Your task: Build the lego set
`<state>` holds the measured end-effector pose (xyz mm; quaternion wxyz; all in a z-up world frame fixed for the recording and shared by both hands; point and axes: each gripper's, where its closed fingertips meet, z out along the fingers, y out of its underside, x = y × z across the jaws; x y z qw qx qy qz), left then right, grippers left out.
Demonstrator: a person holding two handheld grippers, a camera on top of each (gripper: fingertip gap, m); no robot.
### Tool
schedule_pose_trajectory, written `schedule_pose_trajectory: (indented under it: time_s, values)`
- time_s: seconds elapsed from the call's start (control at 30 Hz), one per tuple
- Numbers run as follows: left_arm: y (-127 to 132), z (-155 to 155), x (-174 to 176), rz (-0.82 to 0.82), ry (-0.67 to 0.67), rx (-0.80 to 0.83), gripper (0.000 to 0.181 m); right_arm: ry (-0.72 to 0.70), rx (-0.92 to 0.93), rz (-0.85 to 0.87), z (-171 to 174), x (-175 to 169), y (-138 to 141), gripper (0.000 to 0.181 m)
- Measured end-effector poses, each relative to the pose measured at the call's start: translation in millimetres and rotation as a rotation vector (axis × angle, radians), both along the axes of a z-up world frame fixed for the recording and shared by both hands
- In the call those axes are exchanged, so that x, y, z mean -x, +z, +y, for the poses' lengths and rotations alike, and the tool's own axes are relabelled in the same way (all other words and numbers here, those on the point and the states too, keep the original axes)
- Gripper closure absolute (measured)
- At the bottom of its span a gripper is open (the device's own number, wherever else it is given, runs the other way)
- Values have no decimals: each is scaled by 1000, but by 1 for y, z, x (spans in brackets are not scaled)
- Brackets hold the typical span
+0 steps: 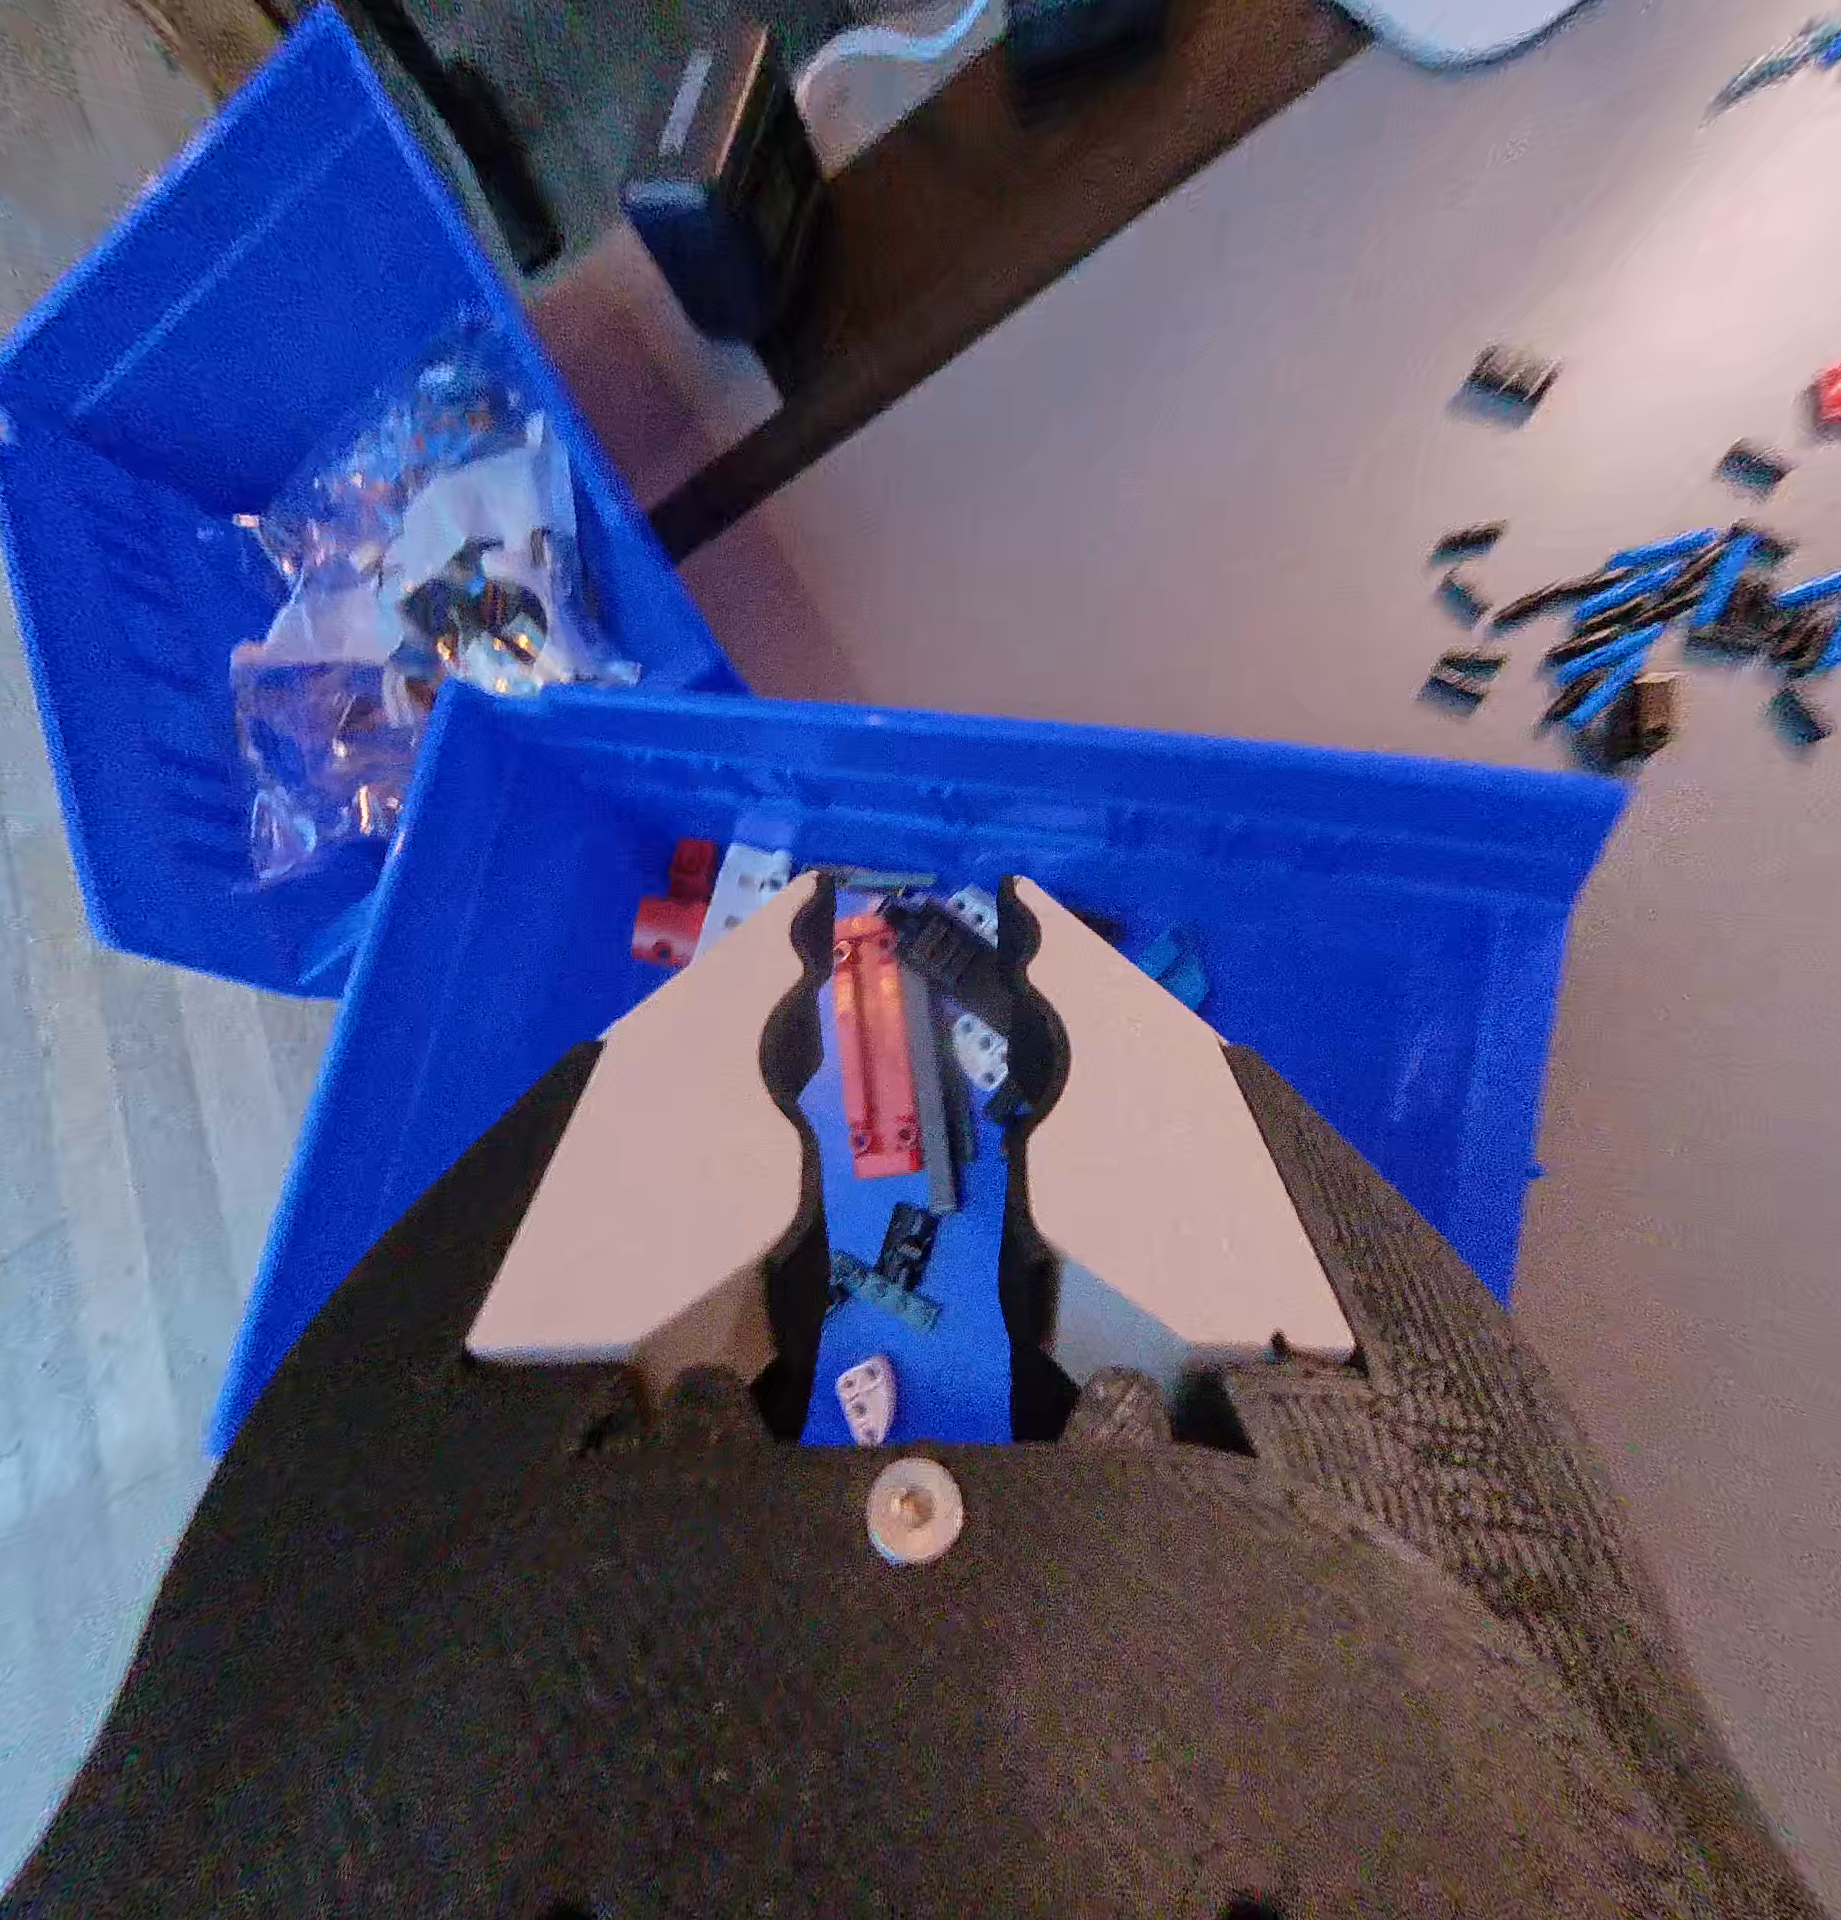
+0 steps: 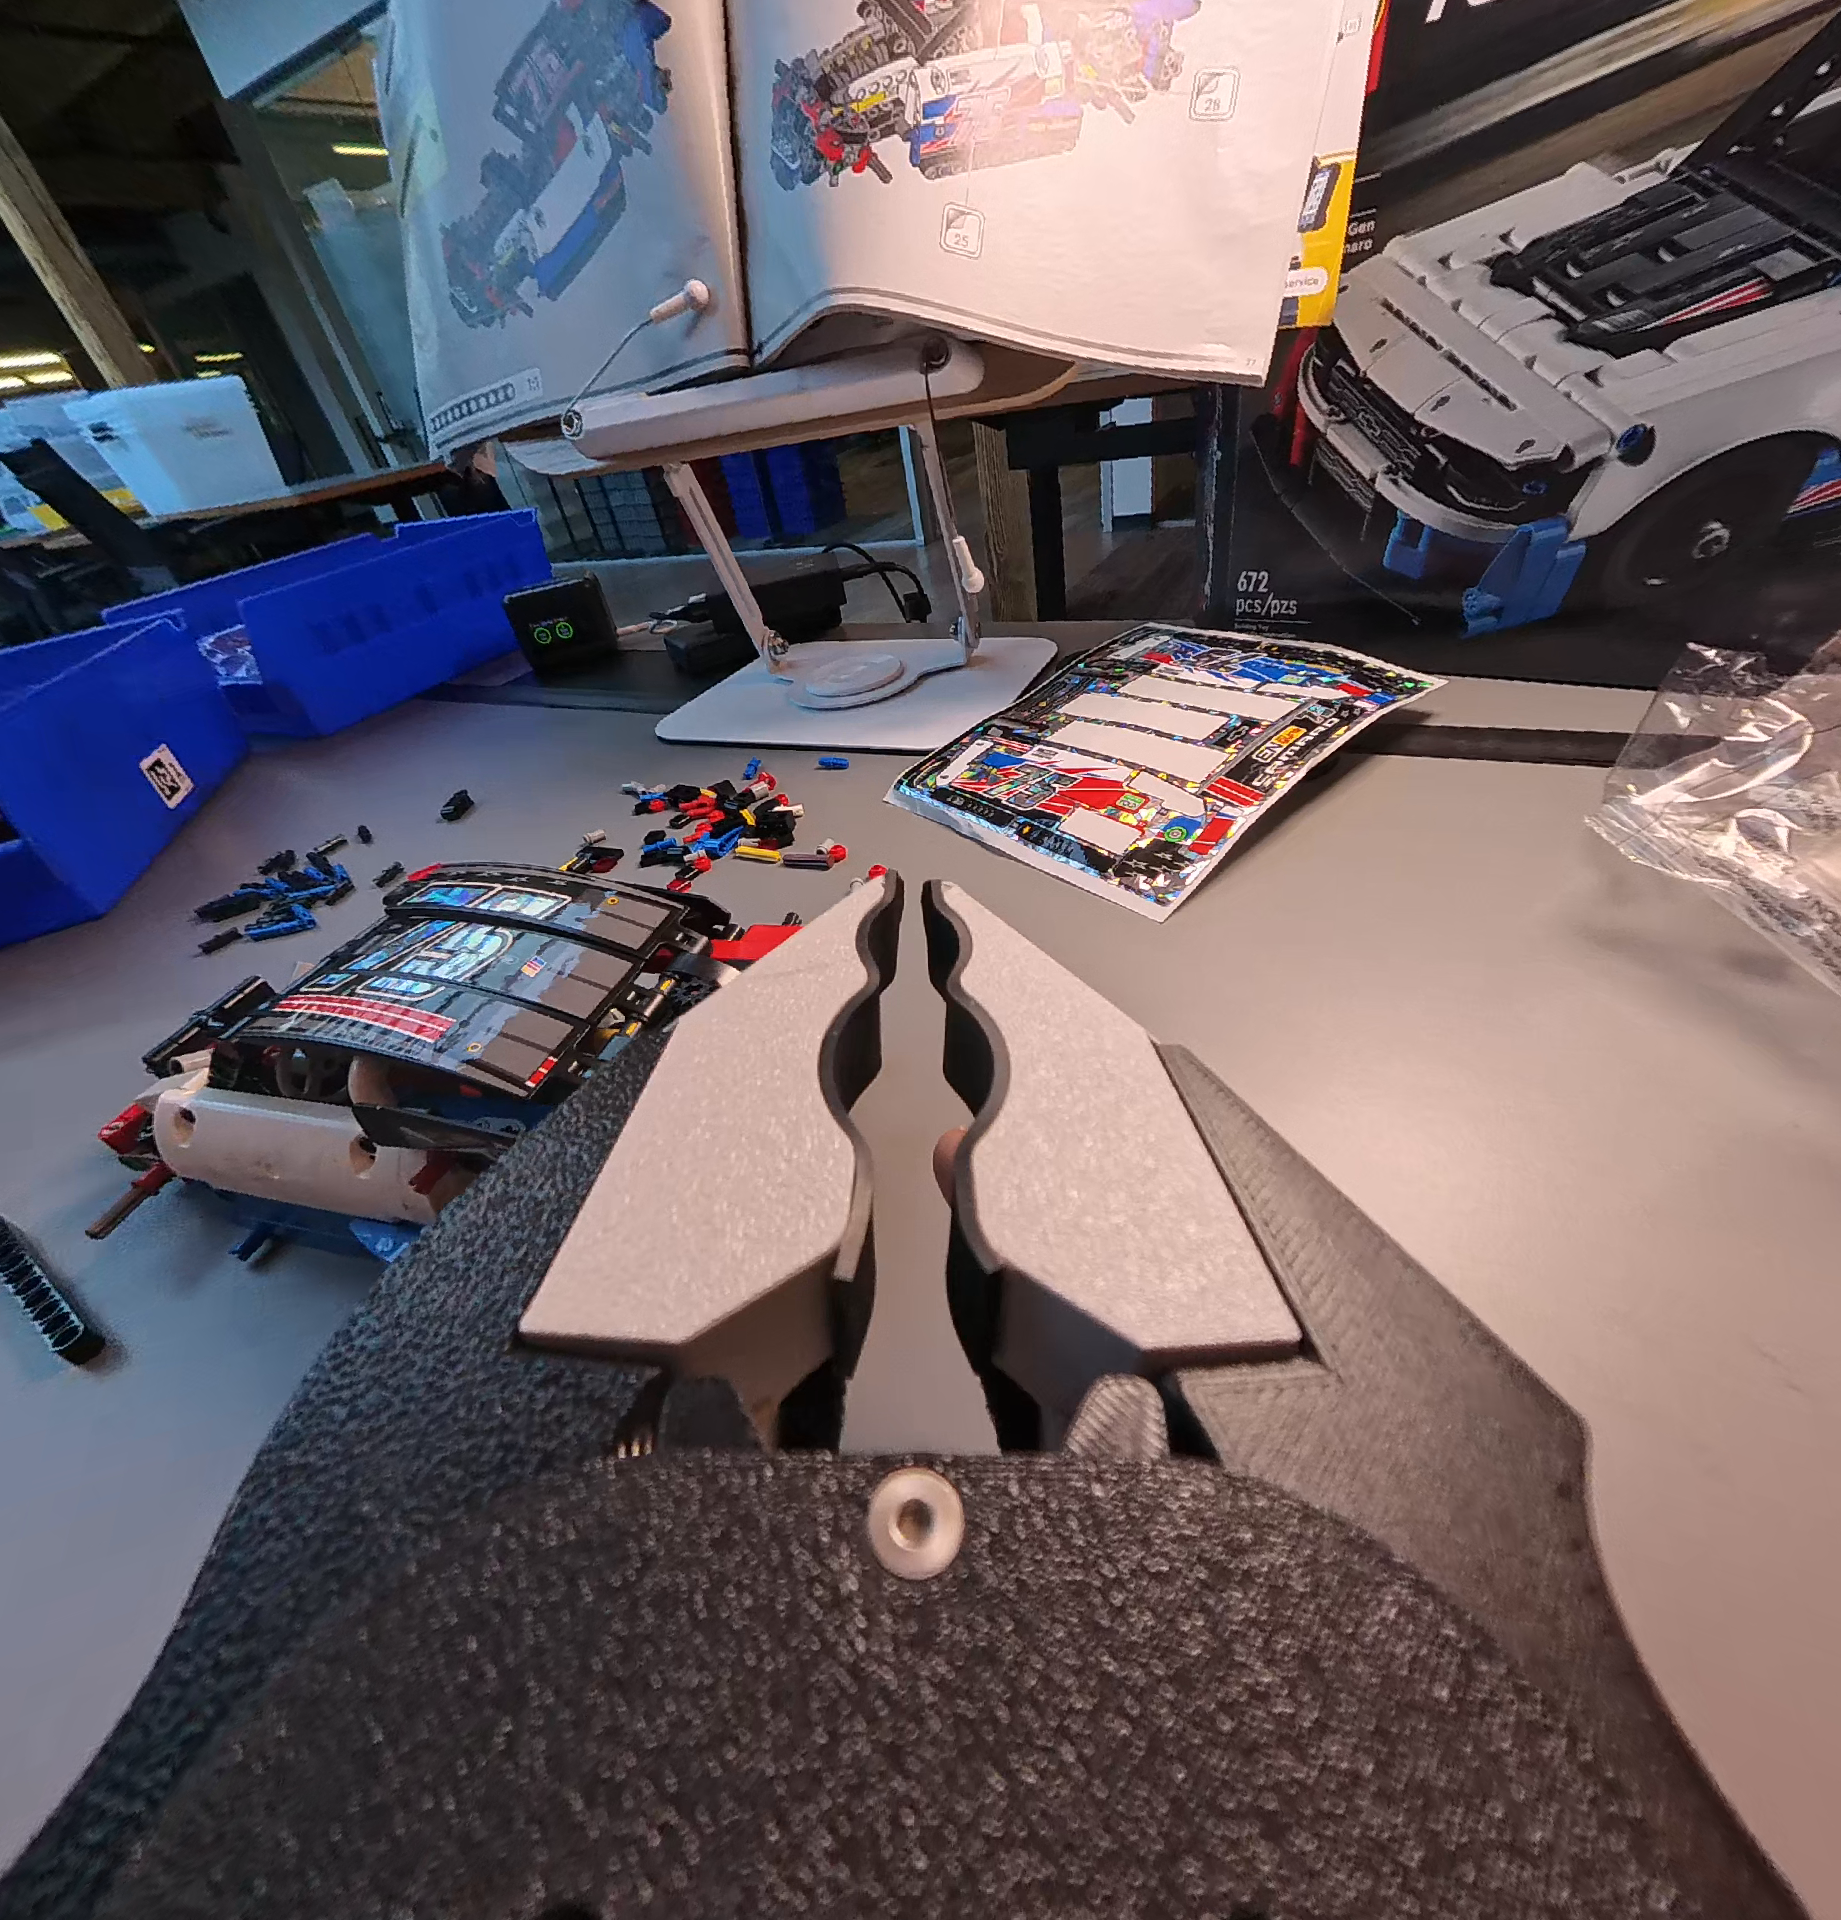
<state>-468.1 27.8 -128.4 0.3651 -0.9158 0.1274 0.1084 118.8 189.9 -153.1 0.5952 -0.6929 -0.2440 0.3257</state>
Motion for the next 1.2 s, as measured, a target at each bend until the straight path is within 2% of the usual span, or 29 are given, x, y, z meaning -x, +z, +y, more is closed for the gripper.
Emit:
schedule_pose_trajectory:
  time_s: [0.13,0.27,0.33,0.4,0.5,0.6,0.7,0.87,0.97,1.03,1.07,1.13,1.2]
  values:
    - [40,-2,-118,-199,-191,-370,145,14,-24,-3,-3,3,4,179]
    - [45,-18,-233,-442,-354,-582,140,42,-79,-31,-12,8,10,178]
    - [34,-23,-286,-586,-421,-606,142,75,-118,-56,-19,13,12,178]
    - [14,-23,-333,-670,-494,-559,142,116,-164,-86,-28,20,15,178]
    - [-26,-25,-386,-638,-637,-386,144,208,-225,-123,-46,35,18,178]
    - [-65,-32,-398,-439,-741,-178,145,296,-273,-170,-65,47,17,179]
    - [-89,-44,-397,-391,-818,-2,146,333,-298,-210,-74,51,13,179]
    - [-113,-52,-393,-289,-935,178,156,337,-294,-206,-75,49,13,180]
    - [-120,-49,-393,-224,-978,206,174,333,-284,-213,-73,48,10,179]
    - [-113,-47,-399,-312,-985,183,175,341,-279,-214,-74,49,9,179]
    - [-105,-46,-403,-410,-984,167,175,355,-276,-206,-76,51,10,178]
    - [-81,-48,-412,-673,-989,139,175,435,-266,-154,-91,59,16,177]
    - [-54,-45,-414,-940,-946,115,175,572,-247,-93,-116,72,23,174]
